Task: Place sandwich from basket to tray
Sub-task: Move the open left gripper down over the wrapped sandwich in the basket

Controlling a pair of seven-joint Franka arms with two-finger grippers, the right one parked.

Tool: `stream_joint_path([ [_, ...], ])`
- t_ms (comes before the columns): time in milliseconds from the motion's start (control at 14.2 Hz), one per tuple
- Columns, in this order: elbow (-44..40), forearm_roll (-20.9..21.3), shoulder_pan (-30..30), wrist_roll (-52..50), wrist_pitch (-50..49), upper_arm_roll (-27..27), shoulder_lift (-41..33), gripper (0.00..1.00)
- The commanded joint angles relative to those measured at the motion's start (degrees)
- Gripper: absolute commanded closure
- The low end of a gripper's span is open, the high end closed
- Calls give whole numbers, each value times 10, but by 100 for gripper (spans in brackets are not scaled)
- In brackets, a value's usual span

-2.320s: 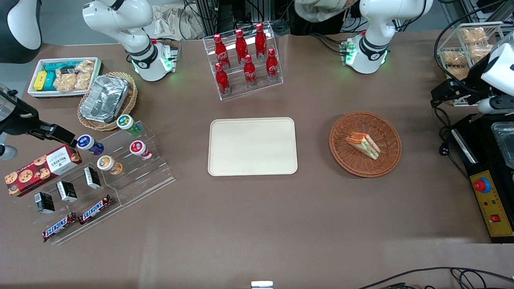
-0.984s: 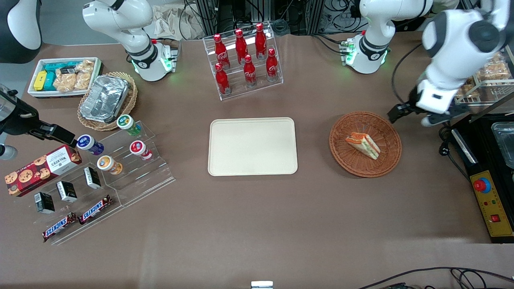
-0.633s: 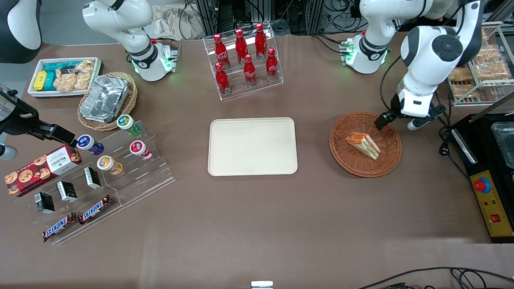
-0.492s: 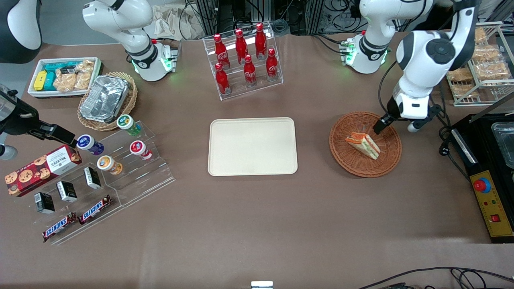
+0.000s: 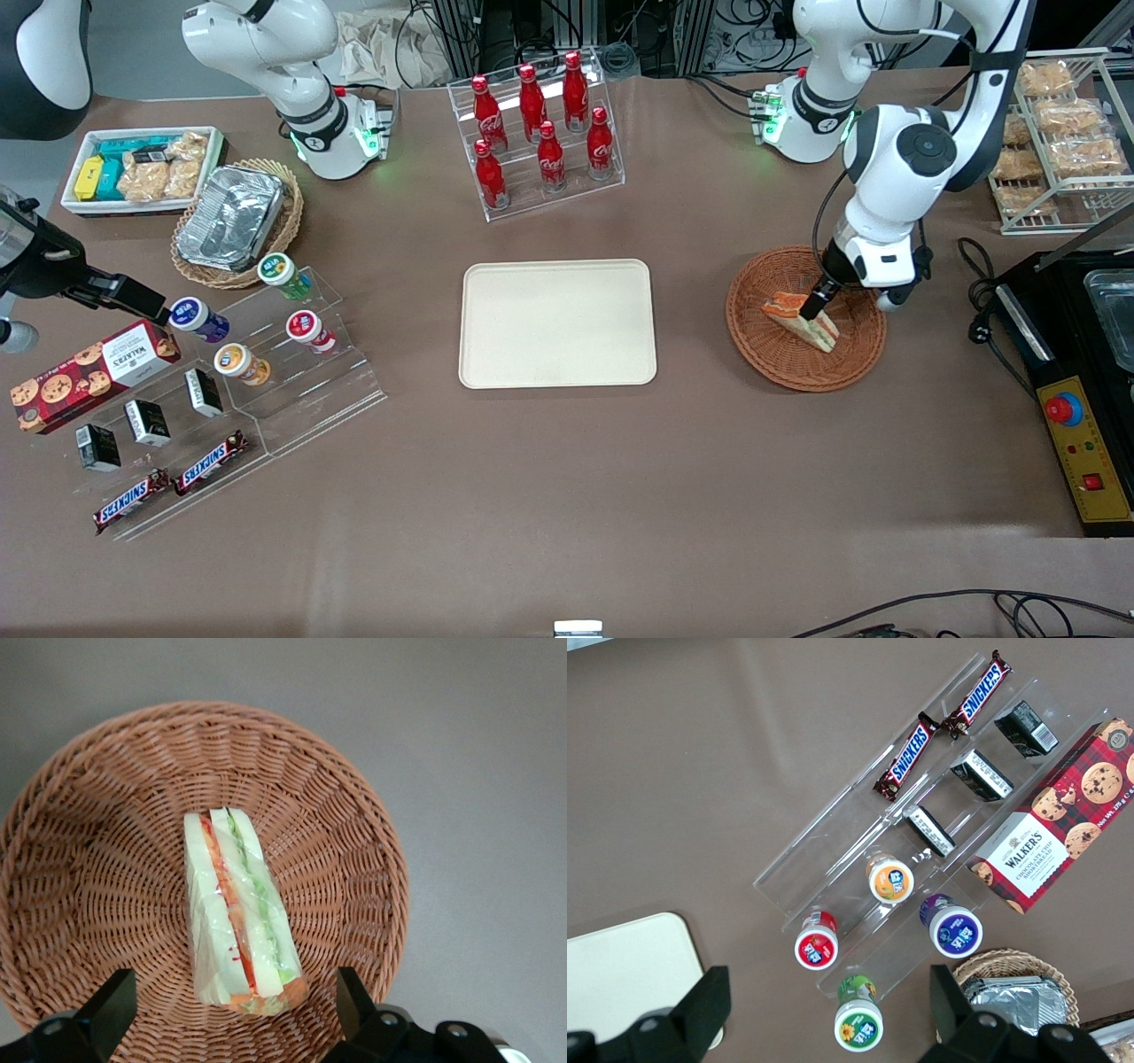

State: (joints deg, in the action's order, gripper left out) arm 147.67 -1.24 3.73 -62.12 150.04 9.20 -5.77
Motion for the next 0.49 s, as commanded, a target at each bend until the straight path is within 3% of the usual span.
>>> stream_joint_path([
  [0,0,10,7,-30,24,-1,23,0],
  [141,1,42,14,-56,32,-1,34,0],
  [422,-1,147,14,-145,34,-3,64,0],
])
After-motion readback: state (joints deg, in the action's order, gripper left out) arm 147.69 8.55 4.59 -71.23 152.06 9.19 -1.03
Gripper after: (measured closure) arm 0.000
